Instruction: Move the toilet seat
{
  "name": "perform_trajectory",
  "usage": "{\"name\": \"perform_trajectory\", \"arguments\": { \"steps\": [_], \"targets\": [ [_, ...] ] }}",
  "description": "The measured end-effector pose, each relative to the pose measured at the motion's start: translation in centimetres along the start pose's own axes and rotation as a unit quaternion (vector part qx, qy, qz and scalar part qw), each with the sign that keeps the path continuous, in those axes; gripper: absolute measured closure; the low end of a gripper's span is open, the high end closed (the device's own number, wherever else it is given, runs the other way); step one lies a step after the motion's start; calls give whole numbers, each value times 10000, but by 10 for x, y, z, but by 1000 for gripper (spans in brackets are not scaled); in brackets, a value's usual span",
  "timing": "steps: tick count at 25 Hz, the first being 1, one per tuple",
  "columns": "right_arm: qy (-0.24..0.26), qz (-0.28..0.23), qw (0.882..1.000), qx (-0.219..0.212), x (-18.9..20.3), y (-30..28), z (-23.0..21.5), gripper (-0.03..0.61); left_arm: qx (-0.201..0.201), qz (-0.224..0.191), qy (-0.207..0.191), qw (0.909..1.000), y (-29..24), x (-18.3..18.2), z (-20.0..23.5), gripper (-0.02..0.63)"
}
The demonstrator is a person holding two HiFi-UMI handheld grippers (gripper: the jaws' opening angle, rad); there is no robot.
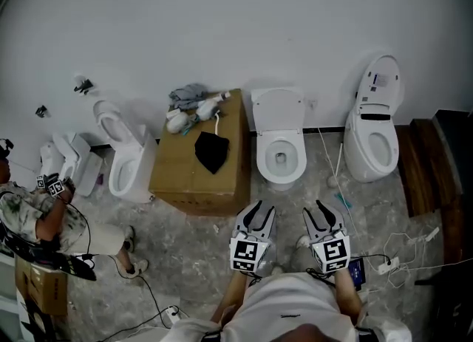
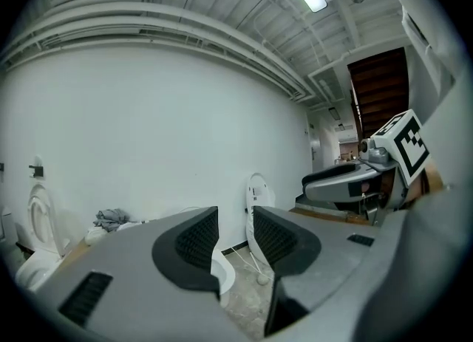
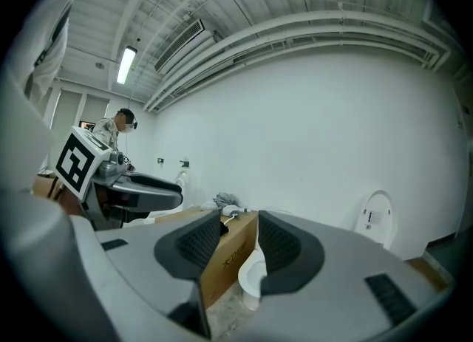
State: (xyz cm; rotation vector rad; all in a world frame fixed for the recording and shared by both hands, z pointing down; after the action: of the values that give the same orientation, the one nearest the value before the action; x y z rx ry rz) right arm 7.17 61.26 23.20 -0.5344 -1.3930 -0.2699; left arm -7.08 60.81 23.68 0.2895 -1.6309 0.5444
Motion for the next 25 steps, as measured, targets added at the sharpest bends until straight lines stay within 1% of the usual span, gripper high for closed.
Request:
{"name": "perform_trajectory", "arguments": {
  "steps": [3, 7, 17, 25],
  "targets": [
    [-23, 5, 10000, -50, 3, -12, -9, 405, -53, 34, -61, 10000, -13, 0, 4, 448],
    [-43, 20, 9999, -133, 5, -35, -26, 405, -182, 56, -21, 9998, -36, -1, 14, 448],
    [-119, -56, 9998, -178, 1, -98, -101, 405, -457, 71, 16, 9989, -113, -18, 38, 448],
    [-190, -60, 9990, -401, 2, -135, -143, 405, -663, 173, -31, 9976, -162, -29, 46, 448]
  ]
}}
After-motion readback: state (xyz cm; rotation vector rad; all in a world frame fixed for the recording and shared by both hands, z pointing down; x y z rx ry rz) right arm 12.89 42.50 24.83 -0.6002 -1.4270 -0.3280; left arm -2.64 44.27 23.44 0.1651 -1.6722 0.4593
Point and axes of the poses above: the fingertips, and each gripper's own axes: y backward along the fingers, z to its left, x out of its underside, the point moved 2 cm from there along y, backward along the fingers, and after that the axes turned 2 degrees about x, right-handed, at the moved point
